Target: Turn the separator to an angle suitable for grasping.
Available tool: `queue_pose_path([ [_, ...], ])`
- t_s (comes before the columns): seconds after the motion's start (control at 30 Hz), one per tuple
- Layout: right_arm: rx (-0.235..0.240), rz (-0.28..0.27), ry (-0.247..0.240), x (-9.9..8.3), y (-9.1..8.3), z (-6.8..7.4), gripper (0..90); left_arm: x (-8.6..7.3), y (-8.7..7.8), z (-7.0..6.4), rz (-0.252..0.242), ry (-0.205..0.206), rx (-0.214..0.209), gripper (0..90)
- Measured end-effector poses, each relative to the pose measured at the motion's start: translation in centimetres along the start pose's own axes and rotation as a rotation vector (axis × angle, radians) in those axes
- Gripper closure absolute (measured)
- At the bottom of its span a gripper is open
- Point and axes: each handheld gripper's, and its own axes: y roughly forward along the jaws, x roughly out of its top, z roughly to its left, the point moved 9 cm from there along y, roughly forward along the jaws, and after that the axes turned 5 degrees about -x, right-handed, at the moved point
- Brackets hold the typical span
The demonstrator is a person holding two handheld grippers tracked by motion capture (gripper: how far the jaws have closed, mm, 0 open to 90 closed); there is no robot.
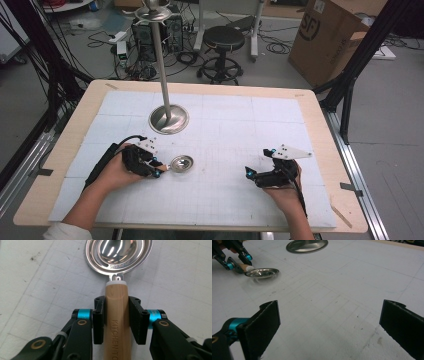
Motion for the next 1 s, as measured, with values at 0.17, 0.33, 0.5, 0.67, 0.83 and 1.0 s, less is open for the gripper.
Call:
queue_pose_path([
  [0.17, 0.0, -0.003, 0.003, 0.0, -0.1, 0.0, 1.8, 0.0, -0.1, 0.1, -0.006, -0.014, 0.032, 55.1],
  [0.33, 0.0, -0.003, 0.003, 0.0, -0.2, 0.0, 1.7, 0.0, 0.1, -0.2, 0.017, 0.011, 0.036, 62.4],
  [0.5, -0.001, -0.005, 0.004, 0.1, -0.2, 0.0, 1.8, 0.5, 0.4, -0.4, 0.014, 0.024, 0.046, 68.1],
  [0.67, 0.001, -0.012, 0.0, 0.2, -0.2, -0.1, 1.8, 1.7, 1.0, -0.8, 0.011, 0.046, 0.039, 68.1],
  [0.83, 0.003, -0.015, 0.002, 0.4, -0.2, 0.0, 1.7, 3.7, 2.1, -1.4, -0.005, 0.065, 0.019, 68.1],
  [1.0, 0.004, -0.022, 0.004, 0.4, -0.3, -0.1, 1.8, 5.4, 3.6, -1.4, -0.027, 0.062, 0.001, 68.1],
])
